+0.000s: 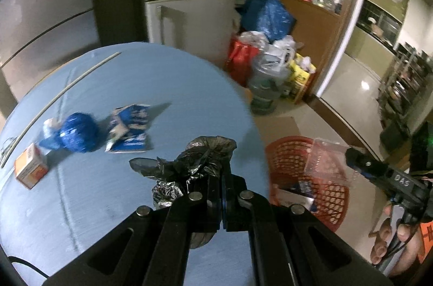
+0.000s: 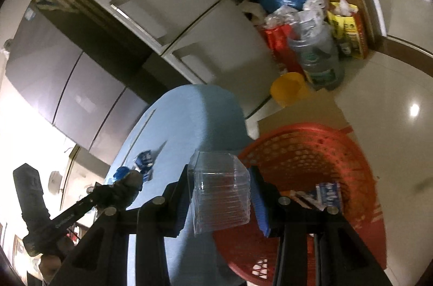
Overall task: Collect trash
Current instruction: 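Carry the black bag and clear container to the red basket and release both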
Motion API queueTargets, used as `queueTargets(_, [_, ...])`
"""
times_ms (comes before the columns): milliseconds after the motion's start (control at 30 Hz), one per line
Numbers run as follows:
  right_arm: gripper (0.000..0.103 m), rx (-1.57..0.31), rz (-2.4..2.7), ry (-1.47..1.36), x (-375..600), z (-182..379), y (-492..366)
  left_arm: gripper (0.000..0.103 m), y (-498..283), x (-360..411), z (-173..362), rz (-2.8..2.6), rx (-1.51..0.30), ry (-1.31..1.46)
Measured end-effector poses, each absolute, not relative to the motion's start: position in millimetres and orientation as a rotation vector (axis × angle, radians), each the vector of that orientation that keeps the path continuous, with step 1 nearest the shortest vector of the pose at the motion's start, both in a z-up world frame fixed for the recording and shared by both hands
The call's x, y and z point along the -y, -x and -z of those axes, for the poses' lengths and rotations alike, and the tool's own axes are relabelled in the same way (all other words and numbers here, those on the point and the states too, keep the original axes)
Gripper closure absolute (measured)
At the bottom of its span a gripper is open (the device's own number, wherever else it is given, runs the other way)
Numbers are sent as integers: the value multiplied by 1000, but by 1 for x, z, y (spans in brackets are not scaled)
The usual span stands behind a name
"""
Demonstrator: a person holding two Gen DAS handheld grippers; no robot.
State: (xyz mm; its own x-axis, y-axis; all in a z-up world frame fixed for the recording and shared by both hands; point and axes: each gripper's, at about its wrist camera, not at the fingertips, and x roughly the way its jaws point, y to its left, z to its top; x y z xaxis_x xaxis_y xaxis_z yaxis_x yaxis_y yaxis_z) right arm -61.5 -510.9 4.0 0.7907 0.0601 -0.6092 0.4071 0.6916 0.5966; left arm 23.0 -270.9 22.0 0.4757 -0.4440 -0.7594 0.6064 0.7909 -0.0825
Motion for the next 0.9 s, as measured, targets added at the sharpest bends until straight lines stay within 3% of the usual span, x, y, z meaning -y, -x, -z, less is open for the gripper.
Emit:
queueTargets(533, [60, -675, 328, -814, 556, 15, 87, 102, 8, 342, -17, 805, -868, -288])
queueTargets(633, [55, -722, 353, -825, 562, 26, 80, 102, 11, 350, -14, 814, -876, -300])
queueTargets(667, [43, -739, 371, -833, 564, 31, 79, 102, 12, 352, -13, 815, -879, -305])
queueTargets(733, [33, -749, 388, -864, 569, 39, 79, 102, 13, 356, -11, 818, -883, -314])
queueTargets(900, [33, -749, 384, -854, 571, 38, 83, 102, 12, 367, -5, 826, -902, -331])
